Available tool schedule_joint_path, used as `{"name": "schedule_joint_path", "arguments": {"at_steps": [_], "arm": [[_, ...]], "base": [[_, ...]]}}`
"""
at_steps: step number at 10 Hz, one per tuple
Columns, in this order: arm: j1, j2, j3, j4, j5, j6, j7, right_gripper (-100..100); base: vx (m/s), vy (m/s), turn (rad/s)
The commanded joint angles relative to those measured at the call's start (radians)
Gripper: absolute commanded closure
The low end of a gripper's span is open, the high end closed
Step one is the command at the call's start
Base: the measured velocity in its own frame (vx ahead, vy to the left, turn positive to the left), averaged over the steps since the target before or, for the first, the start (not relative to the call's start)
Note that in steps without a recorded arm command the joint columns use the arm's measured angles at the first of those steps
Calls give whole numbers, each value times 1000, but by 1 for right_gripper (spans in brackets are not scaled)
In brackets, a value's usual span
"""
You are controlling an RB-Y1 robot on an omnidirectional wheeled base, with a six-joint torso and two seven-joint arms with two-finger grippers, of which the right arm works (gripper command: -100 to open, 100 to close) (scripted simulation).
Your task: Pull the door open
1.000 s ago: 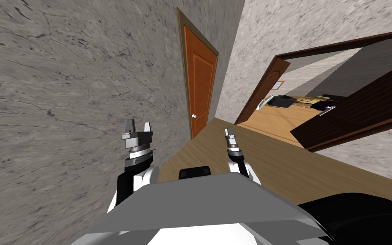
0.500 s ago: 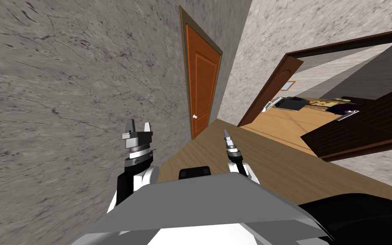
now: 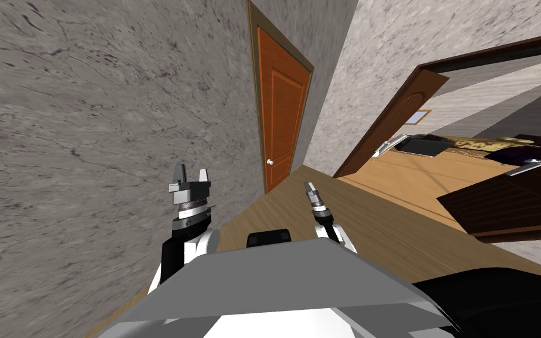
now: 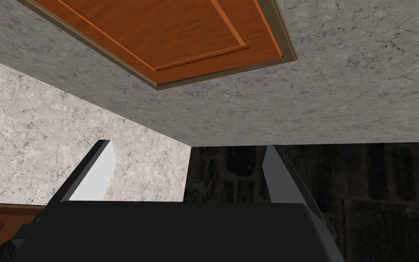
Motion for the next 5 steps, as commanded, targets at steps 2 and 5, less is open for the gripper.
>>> {"name": "schedule_joint_path", "arguments": {"at_steps": [2, 5], "arm": [[-18, 0, -14, 61, 52, -23, 55, -100], [-34, 1, -30, 121, 106, -46, 109, -100]], "base": [[55, -99, 131], [63, -97, 104]]}}
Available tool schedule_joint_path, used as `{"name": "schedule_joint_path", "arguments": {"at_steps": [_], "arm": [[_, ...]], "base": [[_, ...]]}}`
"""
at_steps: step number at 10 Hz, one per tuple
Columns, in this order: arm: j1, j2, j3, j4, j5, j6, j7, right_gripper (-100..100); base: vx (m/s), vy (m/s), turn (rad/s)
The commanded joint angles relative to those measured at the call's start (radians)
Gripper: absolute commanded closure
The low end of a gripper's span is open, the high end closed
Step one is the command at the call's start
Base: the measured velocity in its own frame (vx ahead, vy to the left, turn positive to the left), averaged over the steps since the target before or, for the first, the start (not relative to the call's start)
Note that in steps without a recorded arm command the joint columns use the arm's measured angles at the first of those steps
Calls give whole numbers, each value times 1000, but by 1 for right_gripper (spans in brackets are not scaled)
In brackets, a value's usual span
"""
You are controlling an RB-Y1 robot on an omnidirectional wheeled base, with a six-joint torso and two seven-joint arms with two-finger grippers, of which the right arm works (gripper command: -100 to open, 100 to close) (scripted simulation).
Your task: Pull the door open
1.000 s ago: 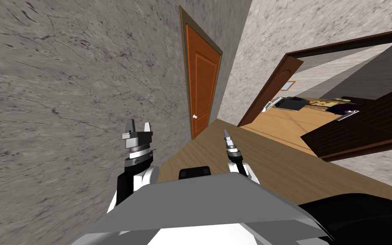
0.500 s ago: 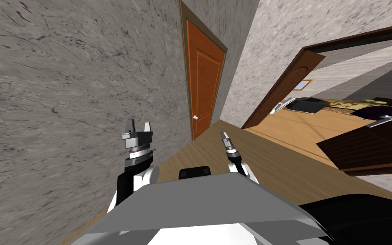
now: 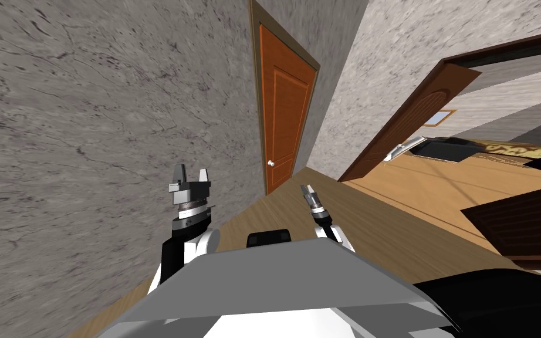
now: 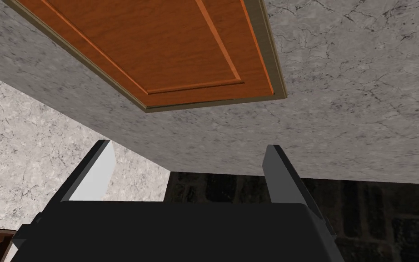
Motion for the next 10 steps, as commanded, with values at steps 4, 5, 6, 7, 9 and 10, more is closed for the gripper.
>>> {"name": "schedule_joint_path", "arguments": {"at_steps": [4, 5, 6, 7, 9, 10], "arm": [[-23, 6, -20, 84, 80, -30, 82, -100], [-29, 7, -26, 108, 101, -40, 104, -100], [-36, 10, -32, 131, 122, -48, 125, -100], [-42, 12, -38, 155, 143, -57, 146, -100], [-55, 17, -50, 201, 184, -75, 188, -100], [-61, 21, -56, 224, 204, -84, 209, -100]], "base": [[66, -93, 112], [73, -81, 107], [78, -94, 100], [81, -104, 134], [82, -94, 127], [110, -107, 123]]}}
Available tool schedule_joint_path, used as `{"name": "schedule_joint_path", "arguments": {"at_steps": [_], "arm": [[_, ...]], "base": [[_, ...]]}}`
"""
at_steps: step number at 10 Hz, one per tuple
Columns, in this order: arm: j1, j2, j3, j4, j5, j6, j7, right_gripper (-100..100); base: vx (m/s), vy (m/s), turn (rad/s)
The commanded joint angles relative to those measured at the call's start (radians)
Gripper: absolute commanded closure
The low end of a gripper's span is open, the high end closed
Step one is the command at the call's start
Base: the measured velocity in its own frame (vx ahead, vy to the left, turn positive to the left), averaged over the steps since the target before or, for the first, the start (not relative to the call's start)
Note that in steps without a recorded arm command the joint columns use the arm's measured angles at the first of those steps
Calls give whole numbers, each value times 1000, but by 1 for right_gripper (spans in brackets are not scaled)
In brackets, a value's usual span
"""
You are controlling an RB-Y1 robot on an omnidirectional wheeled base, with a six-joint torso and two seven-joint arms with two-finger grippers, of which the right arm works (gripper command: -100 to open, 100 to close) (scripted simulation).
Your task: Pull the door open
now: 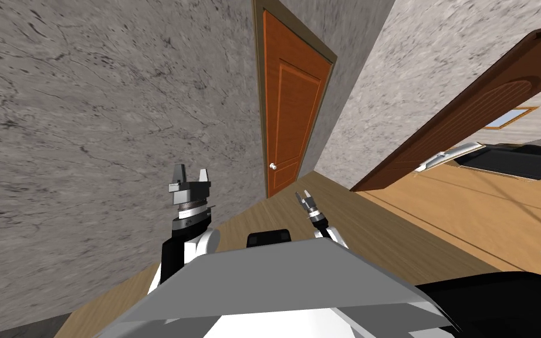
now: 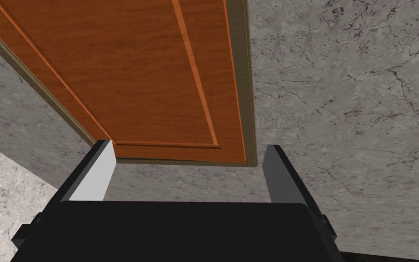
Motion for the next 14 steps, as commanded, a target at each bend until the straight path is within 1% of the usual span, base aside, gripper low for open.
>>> {"name": "schedule_joint_path", "arguments": {"at_steps": [1, 2, 4, 5, 6, 10, 12, 14], "arm": [[-2, 8, -5, 23, 24, -12, 28, -100], [-8, 11, -11, 45, 43, -20, 47, -100], [-14, 15, -16, 67, 63, -29, 67, -100], [-20, 19, -22, 89, 83, -37, 87, -100], [-23, 21, -25, 99, 92, -41, 96, -100], [-44, 42, -45, 178, 163, -71, 168, -100], [-56, 57, -56, 221, 201, -87, 207, -100], [-63, 66, -63, 246, 224, -97, 230, -100]], "base": [[93, -91, 75], [91, -72, 80], [69, -50, 61], [60, -45, 87], [63, -59, 65], [117, -65, 84], [160, -67, 72], [129, -50, 54]]}}
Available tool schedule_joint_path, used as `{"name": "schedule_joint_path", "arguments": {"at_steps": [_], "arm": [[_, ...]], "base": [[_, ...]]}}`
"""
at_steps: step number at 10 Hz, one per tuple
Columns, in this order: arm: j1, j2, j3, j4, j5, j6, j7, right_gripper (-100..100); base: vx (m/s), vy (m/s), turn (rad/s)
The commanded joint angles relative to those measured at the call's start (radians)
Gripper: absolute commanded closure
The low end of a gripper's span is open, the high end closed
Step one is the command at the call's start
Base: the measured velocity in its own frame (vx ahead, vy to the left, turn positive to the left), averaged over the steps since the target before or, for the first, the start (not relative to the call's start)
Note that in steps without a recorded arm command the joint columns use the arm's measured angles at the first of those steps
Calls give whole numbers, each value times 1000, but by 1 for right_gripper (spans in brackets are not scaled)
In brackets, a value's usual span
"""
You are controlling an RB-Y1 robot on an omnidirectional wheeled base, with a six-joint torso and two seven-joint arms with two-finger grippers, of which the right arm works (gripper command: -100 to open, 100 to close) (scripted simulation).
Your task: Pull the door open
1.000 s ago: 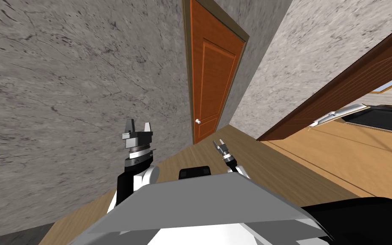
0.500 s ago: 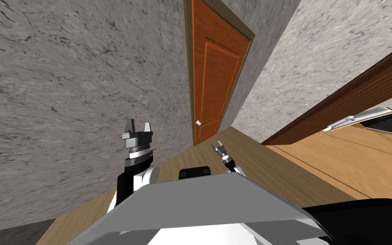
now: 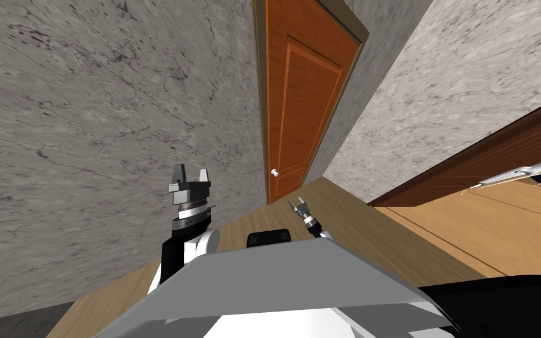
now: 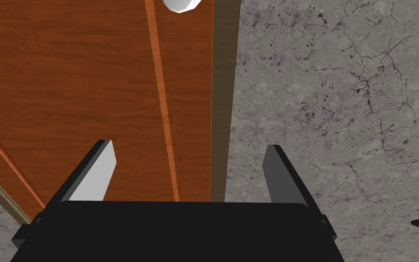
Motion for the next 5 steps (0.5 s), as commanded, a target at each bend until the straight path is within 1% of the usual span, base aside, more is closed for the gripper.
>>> {"name": "schedule_joint_path", "arguments": {"at_steps": [1, 3, 5], "arm": [[-6, 9, -8, 29, 21, -14, 25, -100], [-16, 24, -17, 63, 51, -27, 56, -100], [-22, 36, -23, 86, 72, -36, 78, -100]], "base": [[148, -44, 43], [192, -18, 39], [212, -20, 20]]}}
